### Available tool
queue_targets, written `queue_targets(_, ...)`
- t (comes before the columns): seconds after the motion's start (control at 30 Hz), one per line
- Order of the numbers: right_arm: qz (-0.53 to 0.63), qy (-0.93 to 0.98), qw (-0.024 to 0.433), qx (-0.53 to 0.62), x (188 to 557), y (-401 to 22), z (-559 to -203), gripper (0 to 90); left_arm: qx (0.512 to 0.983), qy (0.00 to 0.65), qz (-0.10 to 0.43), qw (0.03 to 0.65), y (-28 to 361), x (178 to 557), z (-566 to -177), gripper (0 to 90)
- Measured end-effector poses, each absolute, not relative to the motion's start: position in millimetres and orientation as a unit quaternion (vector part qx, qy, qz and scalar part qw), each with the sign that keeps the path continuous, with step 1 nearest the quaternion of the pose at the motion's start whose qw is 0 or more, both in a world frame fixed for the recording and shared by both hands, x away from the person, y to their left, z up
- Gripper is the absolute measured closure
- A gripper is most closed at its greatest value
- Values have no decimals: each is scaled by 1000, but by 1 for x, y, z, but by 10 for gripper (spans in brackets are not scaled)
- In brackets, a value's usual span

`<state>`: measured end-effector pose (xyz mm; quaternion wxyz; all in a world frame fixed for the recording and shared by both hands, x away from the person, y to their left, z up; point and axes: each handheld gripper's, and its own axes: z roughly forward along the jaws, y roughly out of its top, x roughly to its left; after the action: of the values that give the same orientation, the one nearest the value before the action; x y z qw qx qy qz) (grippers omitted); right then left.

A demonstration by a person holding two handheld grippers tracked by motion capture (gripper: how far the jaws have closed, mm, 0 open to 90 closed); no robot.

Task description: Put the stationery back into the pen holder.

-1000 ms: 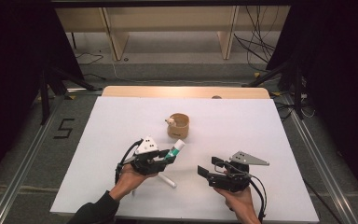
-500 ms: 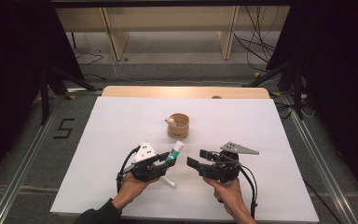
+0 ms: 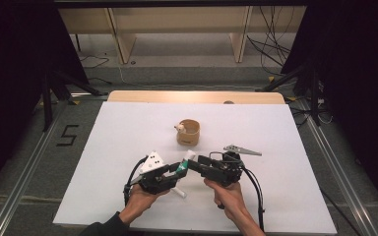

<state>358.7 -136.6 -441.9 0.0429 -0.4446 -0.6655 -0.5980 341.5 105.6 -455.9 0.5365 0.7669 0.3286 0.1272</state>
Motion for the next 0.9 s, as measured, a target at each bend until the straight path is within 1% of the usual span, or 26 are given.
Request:
queue_targets(0.2,-596,-665,53,-447,361,-129,-442,430,767,327,125,538,105,340,-455,651)
queue_targets(0.3,-597,-663,55,-447,363,-126,-442,464,767,325,126,539,105,339,-454,651)
queue_targets(0.37,-600,-656,68,-453,364,-124,-443,499,768,322,129,538,104,338,-455,651)
queue_targets(0.4,-600,-656,68,-453,364,-124,-443,499,768,323,128,539,104,338,-455,651)
queue_targets(0.63,-601,-649,79,-460,366,-122,-445,578,767,320,129,541,104,337,-454,651)
queue_targets(0.67,-600,-649,80,-461,366,-122,-446,602,767,319,130,542,104,337,-454,652)
queue_targets(0.9,-604,-643,84,-463,368,-122,-447,645,767,316,130,543,104,337,-454,651)
